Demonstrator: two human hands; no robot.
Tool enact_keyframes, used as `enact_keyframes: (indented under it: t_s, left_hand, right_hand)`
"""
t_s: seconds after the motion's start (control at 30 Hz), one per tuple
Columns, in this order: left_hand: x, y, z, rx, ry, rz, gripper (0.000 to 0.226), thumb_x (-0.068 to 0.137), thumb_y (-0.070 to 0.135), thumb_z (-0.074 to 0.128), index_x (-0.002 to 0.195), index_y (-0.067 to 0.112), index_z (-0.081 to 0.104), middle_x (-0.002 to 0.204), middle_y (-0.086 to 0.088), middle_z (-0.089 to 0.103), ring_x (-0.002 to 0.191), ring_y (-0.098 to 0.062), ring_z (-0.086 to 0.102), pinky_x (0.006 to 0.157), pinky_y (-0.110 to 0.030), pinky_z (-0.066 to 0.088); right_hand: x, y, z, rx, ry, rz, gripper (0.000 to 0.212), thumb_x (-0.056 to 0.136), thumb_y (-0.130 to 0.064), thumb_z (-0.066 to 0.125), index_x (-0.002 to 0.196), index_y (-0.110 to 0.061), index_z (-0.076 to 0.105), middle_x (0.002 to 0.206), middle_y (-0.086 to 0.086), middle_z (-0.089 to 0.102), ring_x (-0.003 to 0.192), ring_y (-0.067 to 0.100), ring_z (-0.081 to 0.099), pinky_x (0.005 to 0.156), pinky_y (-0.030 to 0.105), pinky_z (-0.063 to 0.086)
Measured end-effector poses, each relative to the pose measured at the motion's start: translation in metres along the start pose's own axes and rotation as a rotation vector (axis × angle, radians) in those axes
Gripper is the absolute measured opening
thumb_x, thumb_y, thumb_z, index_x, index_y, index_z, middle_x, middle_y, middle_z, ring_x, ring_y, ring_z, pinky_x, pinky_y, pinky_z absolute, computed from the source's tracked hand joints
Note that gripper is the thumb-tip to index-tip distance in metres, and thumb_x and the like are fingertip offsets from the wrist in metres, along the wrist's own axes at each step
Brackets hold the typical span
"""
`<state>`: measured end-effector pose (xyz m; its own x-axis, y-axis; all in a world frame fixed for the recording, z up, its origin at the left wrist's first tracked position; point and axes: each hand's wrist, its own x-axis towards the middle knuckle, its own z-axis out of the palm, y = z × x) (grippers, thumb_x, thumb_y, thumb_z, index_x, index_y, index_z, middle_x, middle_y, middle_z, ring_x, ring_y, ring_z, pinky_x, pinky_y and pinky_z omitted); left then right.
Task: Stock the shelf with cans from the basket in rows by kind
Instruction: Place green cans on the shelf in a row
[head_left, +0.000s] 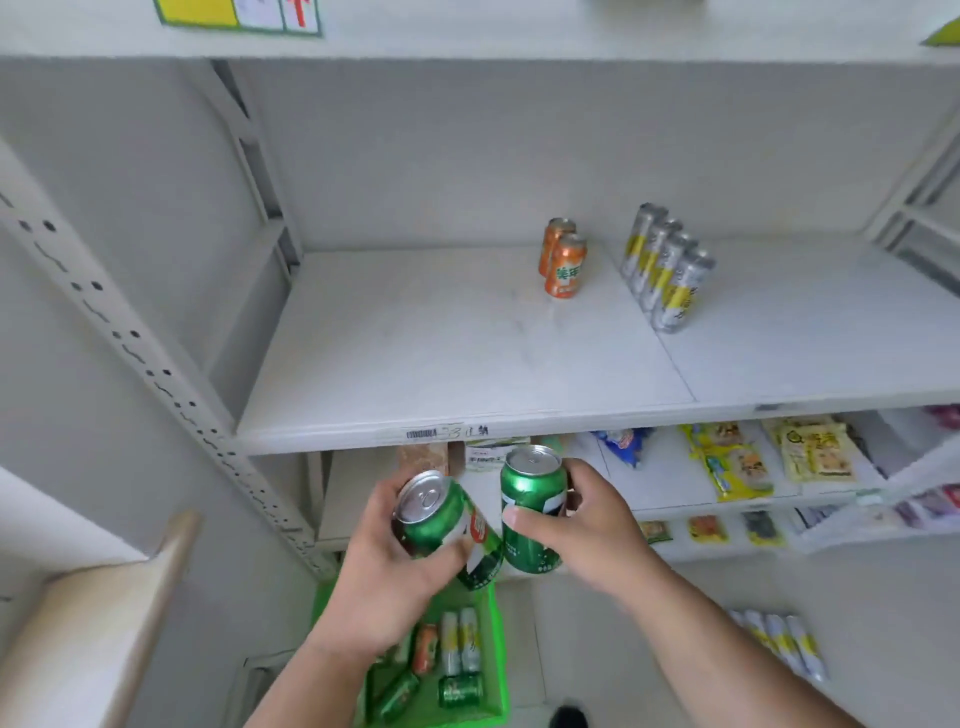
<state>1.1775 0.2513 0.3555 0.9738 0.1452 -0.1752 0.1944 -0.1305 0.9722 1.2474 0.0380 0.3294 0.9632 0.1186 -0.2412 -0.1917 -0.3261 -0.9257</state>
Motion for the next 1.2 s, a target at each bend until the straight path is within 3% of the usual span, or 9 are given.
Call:
enact_keyframes:
  t_s: [0.1, 0.27, 0.57, 0.8, 0.93, 1.07, 1.2]
  left_hand:
    - [0.004, 0.032, 0.025, 0.02, -0.044, 0.062, 0.074, 0.072, 0.008, 0.087, 0.13, 0.033, 0.047, 0.111, 0.012, 0.071, 0.105, -0.011, 0.07, 0.097, -0.035, 0.055]
    - [0.017, 0.065, 0.083, 0.049, -0.073, 0.131, 0.068, 0.073, 0.013, 0.087, 0.126, 0.031, 0.049, 0.11, 0.014, 0.07, 0.103, -0.008, 0.069, 0.093, -0.032, 0.057]
    - [0.047, 0.106, 0.239, 0.08, -0.082, 0.127, 0.055, 0.078, 0.008, 0.083, 0.121, 0.028, 0.055, 0.109, 0.005, 0.072, 0.096, -0.008, 0.07, 0.072, -0.015, 0.056]
    - [0.071, 0.124, 0.334, 0.11, -0.061, 0.09, 0.054, 0.076, 0.009, 0.084, 0.118, 0.028, 0.057, 0.106, 0.006, 0.072, 0.093, -0.01, 0.072, 0.072, -0.019, 0.057]
    - [0.089, 0.129, 0.362, 0.153, -0.097, 0.094, 0.054, 0.077, 0.007, 0.082, 0.12, 0.025, 0.055, 0.106, 0.004, 0.071, 0.089, -0.008, 0.072, 0.069, -0.017, 0.057]
    - [0.115, 0.128, 0.377, 0.174, -0.142, 0.102, 0.056, 0.077, 0.006, 0.082, 0.122, 0.025, 0.055, 0.106, 0.005, 0.07, 0.088, -0.005, 0.072, 0.068, -0.017, 0.057]
    - [0.142, 0.121, 0.383, 0.147, -0.173, 0.12, 0.058, 0.075, 0.008, 0.084, 0.121, 0.028, 0.054, 0.104, 0.008, 0.07, 0.09, -0.005, 0.071, 0.069, -0.019, 0.058]
  right_hand:
    - [-0.013, -0.008, -0.035, 0.054, 0.088, -0.008, 0.047, 0.069, -0.028, 0.094, 0.108, -0.03, 0.069, 0.095, -0.013, 0.078, 0.084, 0.002, 0.072, 0.076, 0.025, 0.056]
    - [-0.016, -0.005, -0.096, 0.115, 0.184, -0.026, 0.046, 0.064, -0.035, 0.094, 0.105, -0.028, 0.072, 0.097, -0.01, 0.079, 0.091, 0.01, 0.075, 0.083, 0.035, 0.061]
    - [0.003, 0.028, -0.248, 0.175, 0.24, -0.031, 0.04, 0.069, -0.037, 0.094, 0.102, -0.029, 0.072, 0.096, -0.011, 0.078, 0.087, 0.004, 0.073, 0.08, 0.033, 0.062]
    - [0.023, 0.049, -0.354, 0.188, 0.28, -0.011, 0.04, 0.07, -0.036, 0.093, 0.102, -0.027, 0.07, 0.095, -0.009, 0.076, 0.087, 0.01, 0.073, 0.069, 0.028, 0.056]
    - [0.038, 0.057, -0.384, 0.202, 0.308, 0.003, 0.04, 0.072, -0.034, 0.092, 0.104, -0.025, 0.07, 0.095, -0.008, 0.076, 0.086, 0.009, 0.073, 0.066, 0.024, 0.055]
    - [0.06, 0.064, -0.398, 0.198, 0.357, 0.026, 0.041, 0.069, -0.036, 0.093, 0.101, -0.026, 0.07, 0.094, -0.008, 0.076, 0.089, 0.011, 0.073, 0.076, 0.035, 0.062]
    - [0.076, 0.063, -0.404, 0.151, 0.386, 0.023, 0.04, 0.069, -0.037, 0.094, 0.1, -0.026, 0.07, 0.095, -0.007, 0.076, 0.089, 0.011, 0.073, 0.077, 0.035, 0.062]
